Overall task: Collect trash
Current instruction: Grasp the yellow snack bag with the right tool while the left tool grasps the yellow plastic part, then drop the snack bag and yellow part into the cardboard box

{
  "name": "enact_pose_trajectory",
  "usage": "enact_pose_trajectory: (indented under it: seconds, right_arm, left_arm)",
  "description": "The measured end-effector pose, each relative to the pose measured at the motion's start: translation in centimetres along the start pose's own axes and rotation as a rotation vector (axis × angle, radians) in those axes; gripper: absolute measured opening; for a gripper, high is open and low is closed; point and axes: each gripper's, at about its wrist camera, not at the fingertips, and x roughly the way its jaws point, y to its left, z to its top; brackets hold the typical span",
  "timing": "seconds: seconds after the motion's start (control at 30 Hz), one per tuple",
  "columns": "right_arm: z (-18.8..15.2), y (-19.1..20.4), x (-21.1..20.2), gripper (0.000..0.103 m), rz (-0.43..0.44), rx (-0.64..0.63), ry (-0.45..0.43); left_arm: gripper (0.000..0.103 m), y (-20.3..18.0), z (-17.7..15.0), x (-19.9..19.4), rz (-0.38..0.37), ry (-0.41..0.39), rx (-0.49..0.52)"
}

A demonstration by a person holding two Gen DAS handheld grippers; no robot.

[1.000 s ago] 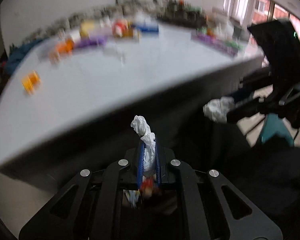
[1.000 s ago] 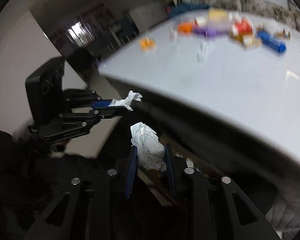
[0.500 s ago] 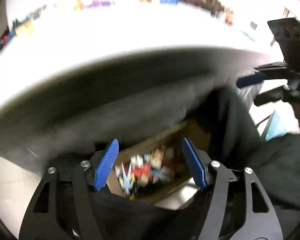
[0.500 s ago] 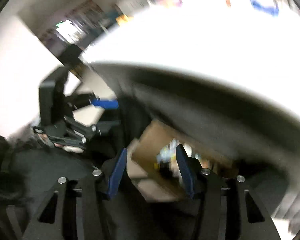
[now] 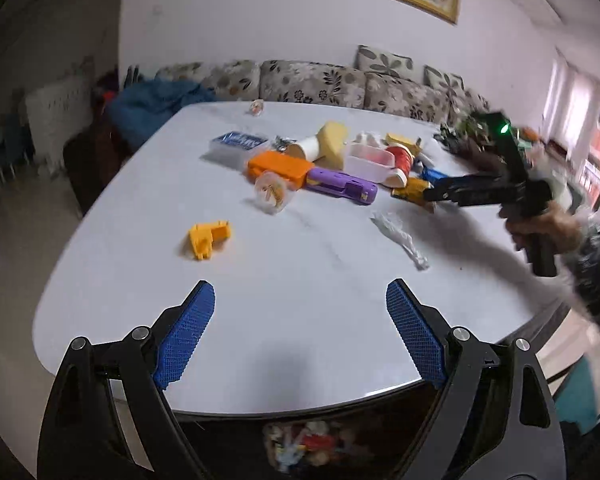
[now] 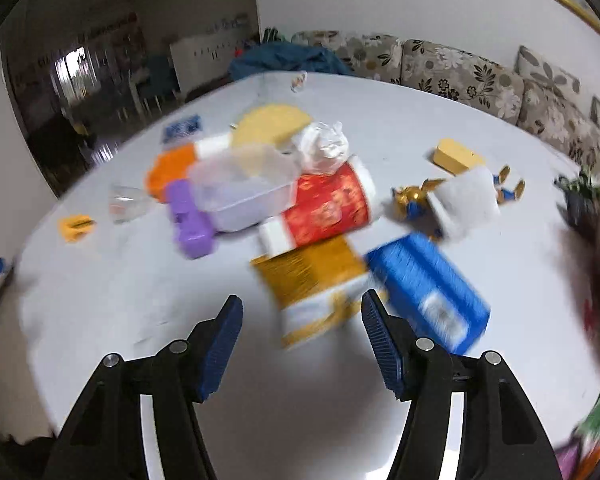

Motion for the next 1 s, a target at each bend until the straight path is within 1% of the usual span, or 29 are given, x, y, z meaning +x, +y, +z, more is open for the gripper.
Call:
enact_pose_trajectory:
  seconds: [0.03,0.1,0.13,0.2,0.23,0.27,0.3,0.33,0.4,0.47,0.53,0.67,0.7,0.73,0.77,0.8,0.83,0.9,1.0]
  right_arm:
    - [0.2,-0.3,0.6,0.077,0.012,-0.021,0.008]
    - [0.8,-0.4,1.9,0.085,0.012,-0.072,0.017]
    - [1.1,-0.4,2.6,0.087,0.020,-0.106,0.026]
    - [1.3,0.0,3.1,0.087,0.029,-0.152,0.036]
    - [1.8,-0.3,3.5,0.081,0.056,-0.139,0.043]
    - [1.9,-0.6,3.6,0.076,0.084,-0.093,0.047]
    - [2.0,-0.4,3.4,0.065,0.066,-0.091,0.047]
    - [1.9,-0.3,3.2,0.060,0.058,-0.085,0.056]
    - [1.4,0.0,2.4,0.057,0.032,-0.051,0.059]
    - [0.3,0.4,1.4,0.055,0.020,-0.040,0.047]
    - [-0.5,0.8,0.4,0.055,0.031,-0.036,0.035]
    - [-2.4,1.5,-1.7,0.055,0.059,-0.026,0.024]
    - [-2.8,1.5,-2.1,0.055,0.061,-0.018,0.022]
    - [-3.1,1.4,-2.4,0.055,0.061,-0.010,0.020]
    - [-3.7,1.3,-2.9,0.055,0.063,0.005,0.016]
    - [-4.0,1.2,-3.2,0.055,0.064,0.015,0.012]
    - [-4.6,0.9,-3.7,0.055,0.069,0.036,0.005]
    - [-5.2,0.7,-4.5,0.055,0.077,0.062,-0.011]
    - [-6.1,1.1,-6.5,0.055,0.087,0.076,-0.047]
  left_arm:
    - [0.086,-0.1,0.0,0.2,0.002,-0.002,-0.005]
    - [0.086,0.0,-0.4,-0.1,0.019,-0.012,0.000]
    - [0.086,-0.2,-0.6,0.2,0.027,-0.012,0.004]
    - [0.086,-0.2,-0.8,0.1,0.027,-0.001,-0.001]
    - [0.086,-0.1,-0.8,0.4,0.030,0.006,-0.007]
    - [0.086,-0.1,-0.8,0.6,0.035,0.010,-0.009]
    - [0.086,0.2,-0.7,0.8,0.051,0.015,-0.009]
    - [0.086,0.3,-0.5,1.1,0.069,0.016,-0.003]
    - [0.086,0.6,0.0,2.1,0.106,0.016,0.013]
    - [0.086,1.2,0.7,3.8,0.139,0.033,0.024]
    - [0.086,2.0,1.6,6.0,0.146,0.075,0.007]
    - [0.085,3.1,3.4,9.7,0.141,0.129,-0.041]
    - [0.083,3.3,3.6,10.2,0.150,0.144,-0.053]
    - [0.066,3.5,3.9,11.2,0.160,0.170,-0.069]
    - [0.054,3.4,4.0,11.7,0.197,0.167,-0.056]
    - [0.045,3.1,3.9,11.9,0.217,0.169,-0.036]
    - [0.038,2.8,3.9,12.0,0.221,0.165,-0.021]
    - [0.038,2.2,3.7,11.8,0.207,0.168,-0.037]
    - [0.038,-0.3,2.7,10.5,0.224,0.153,-0.002]
